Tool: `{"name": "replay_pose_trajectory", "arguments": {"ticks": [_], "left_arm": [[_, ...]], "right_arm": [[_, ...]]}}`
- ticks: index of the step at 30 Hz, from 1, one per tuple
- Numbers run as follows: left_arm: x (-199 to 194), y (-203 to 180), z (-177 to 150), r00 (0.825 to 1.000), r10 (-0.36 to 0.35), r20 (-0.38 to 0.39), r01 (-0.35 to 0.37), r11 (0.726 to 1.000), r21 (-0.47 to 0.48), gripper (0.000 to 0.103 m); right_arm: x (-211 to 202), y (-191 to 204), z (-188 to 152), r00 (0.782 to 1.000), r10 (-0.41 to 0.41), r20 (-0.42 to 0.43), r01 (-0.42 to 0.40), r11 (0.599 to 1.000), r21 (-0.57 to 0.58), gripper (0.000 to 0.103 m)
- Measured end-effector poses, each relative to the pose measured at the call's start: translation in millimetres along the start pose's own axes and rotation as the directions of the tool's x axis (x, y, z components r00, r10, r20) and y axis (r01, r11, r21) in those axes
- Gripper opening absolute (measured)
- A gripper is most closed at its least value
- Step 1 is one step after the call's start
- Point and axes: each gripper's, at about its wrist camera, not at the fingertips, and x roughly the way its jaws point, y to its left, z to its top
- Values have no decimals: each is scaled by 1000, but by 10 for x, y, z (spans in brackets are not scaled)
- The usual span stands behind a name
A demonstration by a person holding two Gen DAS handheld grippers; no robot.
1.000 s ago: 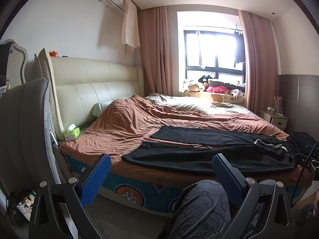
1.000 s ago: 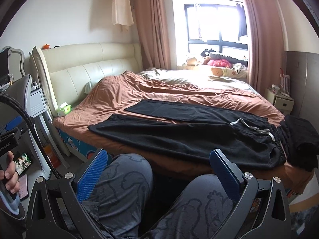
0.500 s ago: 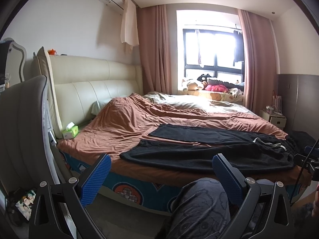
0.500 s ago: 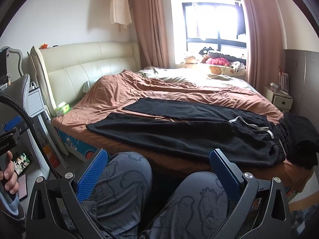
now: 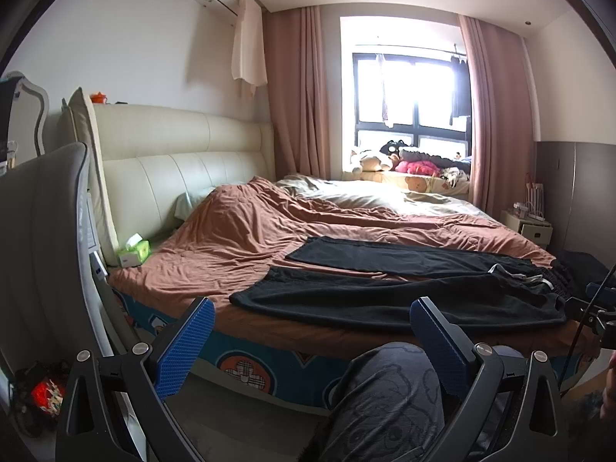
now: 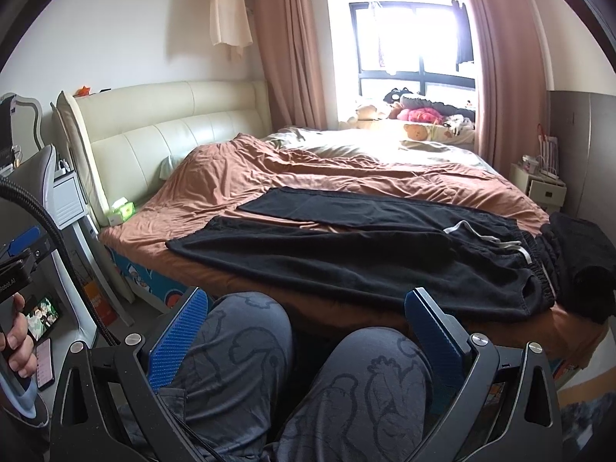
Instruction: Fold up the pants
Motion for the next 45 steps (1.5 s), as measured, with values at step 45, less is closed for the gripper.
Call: {"name": "replay_pose_trajectory", "arguments": {"ticks": [45], "left_arm": [[2370,299,-474,932,18,-362,-70,989,-133,89]], "right_arm": [[1253,-1274,5,977,-92,-192,144,951,274,95]]}}
